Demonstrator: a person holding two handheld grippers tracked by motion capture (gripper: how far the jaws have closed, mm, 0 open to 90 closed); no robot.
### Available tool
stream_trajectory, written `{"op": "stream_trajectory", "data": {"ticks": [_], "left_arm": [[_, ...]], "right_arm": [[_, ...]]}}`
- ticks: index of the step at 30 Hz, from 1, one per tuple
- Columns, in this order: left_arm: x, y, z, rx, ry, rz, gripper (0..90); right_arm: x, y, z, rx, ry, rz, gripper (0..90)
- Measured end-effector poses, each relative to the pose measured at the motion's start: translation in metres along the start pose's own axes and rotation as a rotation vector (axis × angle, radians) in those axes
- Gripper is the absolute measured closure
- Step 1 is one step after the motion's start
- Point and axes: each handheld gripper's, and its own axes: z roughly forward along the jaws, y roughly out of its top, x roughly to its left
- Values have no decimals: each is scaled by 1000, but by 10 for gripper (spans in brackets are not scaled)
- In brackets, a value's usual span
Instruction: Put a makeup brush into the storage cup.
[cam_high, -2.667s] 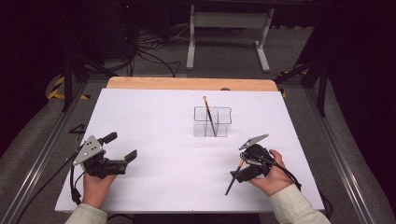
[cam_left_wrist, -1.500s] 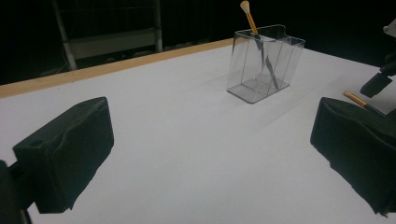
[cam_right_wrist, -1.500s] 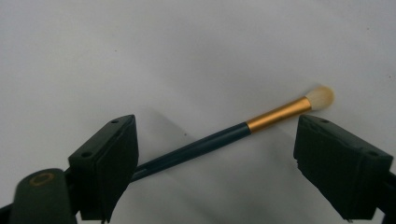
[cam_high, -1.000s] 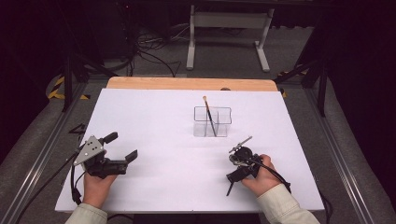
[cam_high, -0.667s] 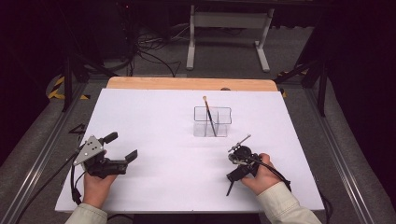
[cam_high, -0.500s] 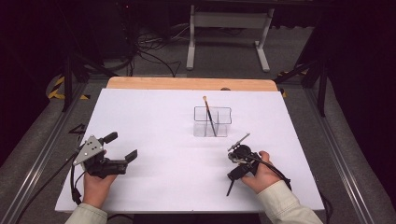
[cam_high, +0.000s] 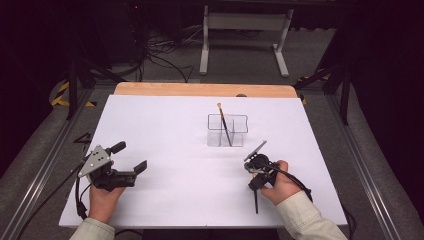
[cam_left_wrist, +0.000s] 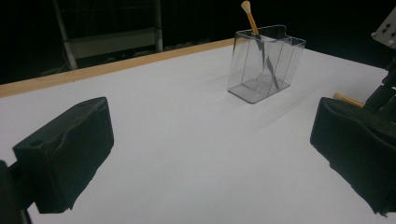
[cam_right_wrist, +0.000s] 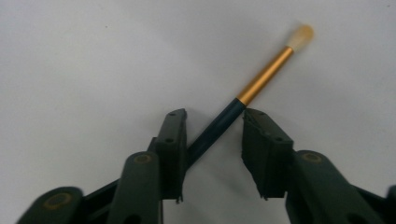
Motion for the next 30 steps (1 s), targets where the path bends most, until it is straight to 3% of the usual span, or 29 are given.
{"op": "stream_trajectory", "data": {"ticks": [18, 30], "left_arm": [[0, 0, 0, -4, 2, 0, 4], [0, 0, -1, -2, 0, 2, 4]], "right_arm": [[-4, 2, 0, 22, 7, 13, 818], [-4, 4, 0, 36, 12, 14, 827]]}}
